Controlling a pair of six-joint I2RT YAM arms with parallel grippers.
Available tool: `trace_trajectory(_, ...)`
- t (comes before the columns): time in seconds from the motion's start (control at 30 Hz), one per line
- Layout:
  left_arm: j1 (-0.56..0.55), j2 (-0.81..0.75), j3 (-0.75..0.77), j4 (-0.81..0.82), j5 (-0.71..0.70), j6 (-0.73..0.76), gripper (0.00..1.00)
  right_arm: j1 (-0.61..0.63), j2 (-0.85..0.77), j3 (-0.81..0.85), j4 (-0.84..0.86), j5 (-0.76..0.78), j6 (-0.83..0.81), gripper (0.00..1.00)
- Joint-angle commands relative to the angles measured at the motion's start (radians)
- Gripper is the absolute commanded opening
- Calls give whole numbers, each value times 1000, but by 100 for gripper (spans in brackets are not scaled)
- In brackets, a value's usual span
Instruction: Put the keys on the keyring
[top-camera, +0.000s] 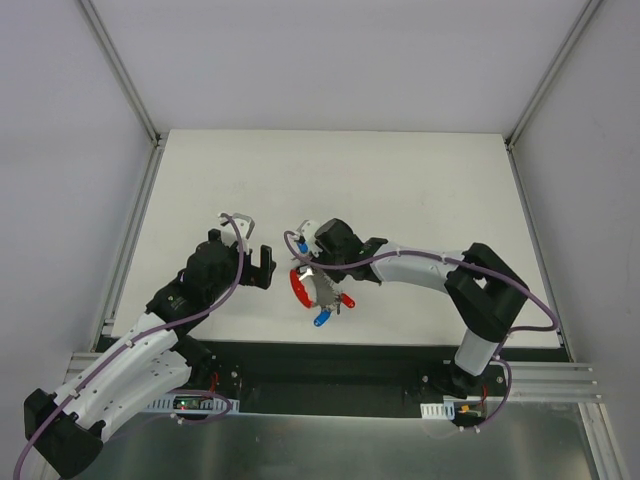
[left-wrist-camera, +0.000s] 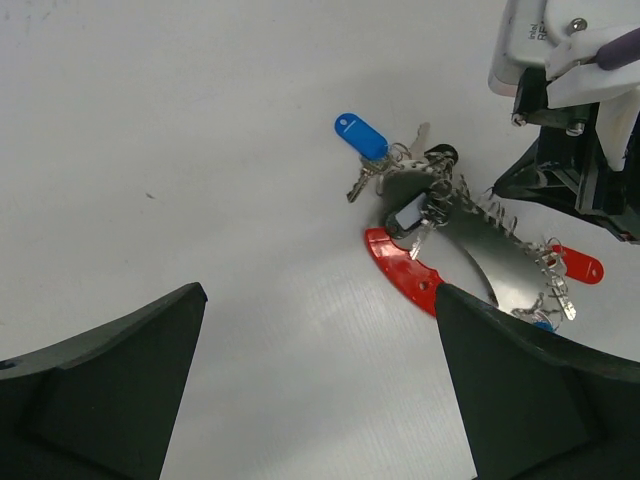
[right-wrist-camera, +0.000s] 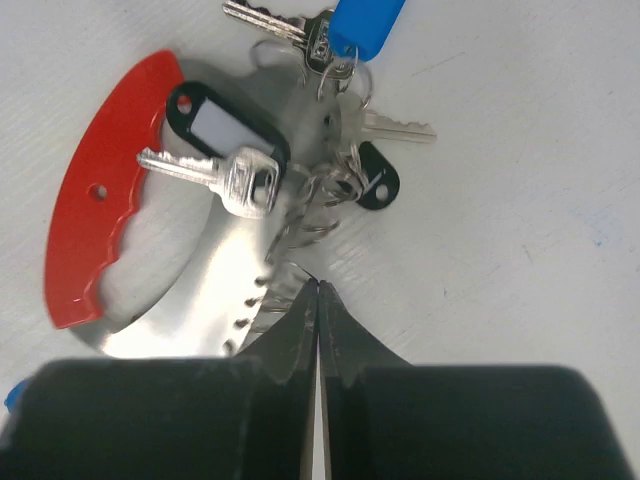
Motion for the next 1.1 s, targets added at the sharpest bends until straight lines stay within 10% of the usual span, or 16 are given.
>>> trace_trajectory(0.0, 11, 4, -1, 38, 36, -26, 98, 8, -53, 5, 25, 30, -1, 1)
trace_trajectory(0.5, 11, -9, -7, 38, 60, -38, 98, 5, -59, -12, 31, 43, 20, 5)
trace_trajectory(0.63, 11, 0, -6, 38, 79, -32, 99, -25, -85, -32, 25, 17, 14, 30)
trace_trajectory(1.07, 11, 75, 17, 43, 133, -7, 99, -136, -56, -75, 55, -218, -145, 30)
